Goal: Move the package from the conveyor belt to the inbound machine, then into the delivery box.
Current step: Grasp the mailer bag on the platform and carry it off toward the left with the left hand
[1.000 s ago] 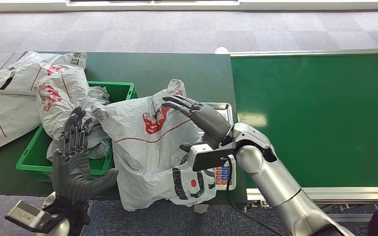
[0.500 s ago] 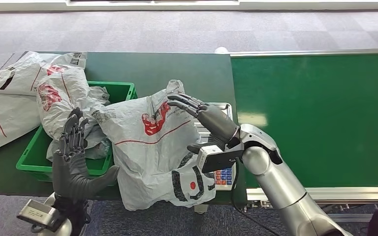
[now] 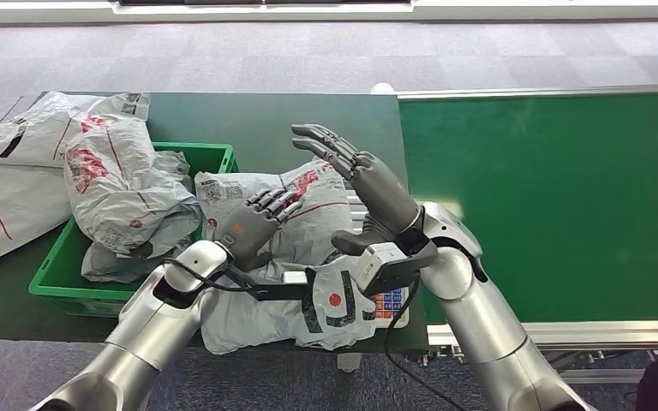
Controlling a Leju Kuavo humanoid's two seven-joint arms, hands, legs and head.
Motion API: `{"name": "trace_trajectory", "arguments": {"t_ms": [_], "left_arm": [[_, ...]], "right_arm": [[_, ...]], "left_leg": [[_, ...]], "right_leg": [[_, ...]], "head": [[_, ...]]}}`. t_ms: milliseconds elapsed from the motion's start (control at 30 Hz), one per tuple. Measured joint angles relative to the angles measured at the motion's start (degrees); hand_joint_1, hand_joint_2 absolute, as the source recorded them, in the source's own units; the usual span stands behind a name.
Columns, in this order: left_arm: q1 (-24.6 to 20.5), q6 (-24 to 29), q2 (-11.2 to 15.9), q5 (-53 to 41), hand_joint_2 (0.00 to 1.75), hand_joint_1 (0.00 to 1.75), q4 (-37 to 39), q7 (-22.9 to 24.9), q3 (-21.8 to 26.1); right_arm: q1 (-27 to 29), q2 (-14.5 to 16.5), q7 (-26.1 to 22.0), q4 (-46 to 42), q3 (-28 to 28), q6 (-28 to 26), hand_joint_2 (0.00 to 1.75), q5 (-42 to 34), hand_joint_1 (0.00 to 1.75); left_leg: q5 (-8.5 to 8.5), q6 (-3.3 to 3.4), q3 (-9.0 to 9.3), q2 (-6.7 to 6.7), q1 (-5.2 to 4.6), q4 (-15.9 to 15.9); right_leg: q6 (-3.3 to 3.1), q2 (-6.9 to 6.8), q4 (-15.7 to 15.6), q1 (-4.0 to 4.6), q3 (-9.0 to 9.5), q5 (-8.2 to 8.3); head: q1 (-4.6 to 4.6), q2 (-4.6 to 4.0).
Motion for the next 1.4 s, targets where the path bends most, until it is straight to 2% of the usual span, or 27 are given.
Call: {"name": "trace_trajectory", "arguments": {"t_ms": [133,300,833,967,1400], "left_arm": [[-5.0,0.1,0.2,0.1,1.75,0.00,7.8,-0.4,-3.6],[-8.0,-1.1,0.1,0.2,1.75,0.00,12.2,-1.8,-6.2],[-11.6,-1.0,-0.9,2.3,1.75,0.00,18.4,-2.4,-10.0],[-12.3,-0.9,-1.3,3.0,1.75,1.75,19.3,-2.2,-11.1],[-12.8,1.9,-0.4,8.4,1.75,1.75,19.9,-2.9,-12.7]], "right_arm": [[-0.4,0.4,0.0,0.0,-0.1,0.0,0.00,0.3,0.00],[-0.6,0.8,-0.1,-0.2,-0.1,0.1,0.00,1.1,0.00],[-0.8,1.2,0.3,-2.8,-0.1,0.2,0.00,2.2,0.00],[-0.9,1.2,0.8,-4.0,0.0,0.3,0.00,2.7,0.00],[-0.5,0.6,1.9,-5.3,0.1,-0.1,0.00,3.4,0.00]], "left_leg": [[0.02,0.06,0.09,-0.14,0.00,0.0],[0.01,0.05,0.30,-0.13,0.00,-0.1],[-0.04,0.03,1.19,-0.08,0.01,-0.2],[-0.08,0.08,1.26,-0.08,-0.01,-0.2],[-0.05,0.08,1.00,-0.10,-0.02,-0.1]], "right_leg": [[0.05,-0.16,0.0,0.03,0.23,-0.05],[0.03,-0.15,0.0,0.03,0.40,-0.05],[-0.03,-0.13,0.0,0.03,1.22,-0.15],[-0.01,-0.15,0.0,0.03,1.34,-0.20],[0.01,-0.14,0.0,0.02,1.03,-0.16]], "head": [[0.00,0.00],[-0.01,0.00],[-0.01,0.00],[0.00,0.00],[0.01,0.00]]}}
